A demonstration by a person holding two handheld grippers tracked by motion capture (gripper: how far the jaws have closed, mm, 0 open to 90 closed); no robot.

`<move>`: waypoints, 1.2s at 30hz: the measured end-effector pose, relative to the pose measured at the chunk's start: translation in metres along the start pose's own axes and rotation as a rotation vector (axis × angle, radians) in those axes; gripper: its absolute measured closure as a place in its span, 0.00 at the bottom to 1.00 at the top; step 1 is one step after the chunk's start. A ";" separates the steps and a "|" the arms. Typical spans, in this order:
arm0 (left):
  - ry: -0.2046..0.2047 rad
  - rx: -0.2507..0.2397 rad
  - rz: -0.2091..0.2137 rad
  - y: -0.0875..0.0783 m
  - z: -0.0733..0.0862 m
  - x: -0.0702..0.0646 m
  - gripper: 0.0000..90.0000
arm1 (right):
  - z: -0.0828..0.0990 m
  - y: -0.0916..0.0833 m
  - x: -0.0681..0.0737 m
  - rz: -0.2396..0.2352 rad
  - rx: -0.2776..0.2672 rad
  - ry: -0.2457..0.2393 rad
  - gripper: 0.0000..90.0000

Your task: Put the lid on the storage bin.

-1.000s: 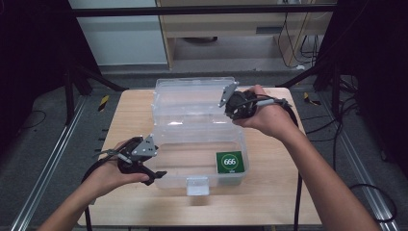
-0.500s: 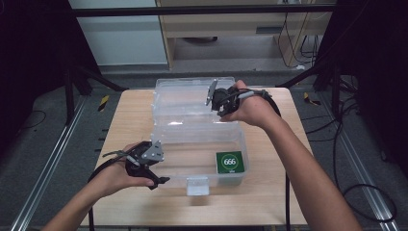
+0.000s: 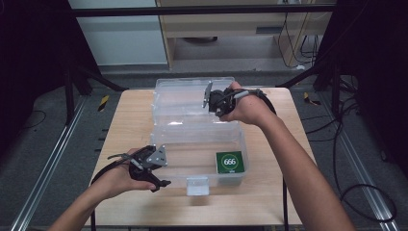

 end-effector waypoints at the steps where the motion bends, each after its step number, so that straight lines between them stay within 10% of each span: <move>1: 0.005 0.003 0.004 0.001 0.000 -0.001 0.29 | 0.000 0.000 0.000 -0.002 0.001 -0.001 0.82; 26: 0.031 0.062 0.079 0.016 0.008 -0.005 0.85 | 0.001 0.000 0.001 0.011 0.006 -0.013 0.87; 36: -0.001 0.055 0.077 0.016 0.010 -0.003 0.90 | 0.000 0.001 0.000 0.017 0.011 -0.017 0.87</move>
Point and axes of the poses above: each handheld gripper's, and its own axes: y roughly forward along the jaws, z roughly out of its underside, x roughly to its left, the point moved 7 cm from there along y, roughly forward along the jaws, and after that the axes turned 12 degrees about -x, right-handed, at the moved point
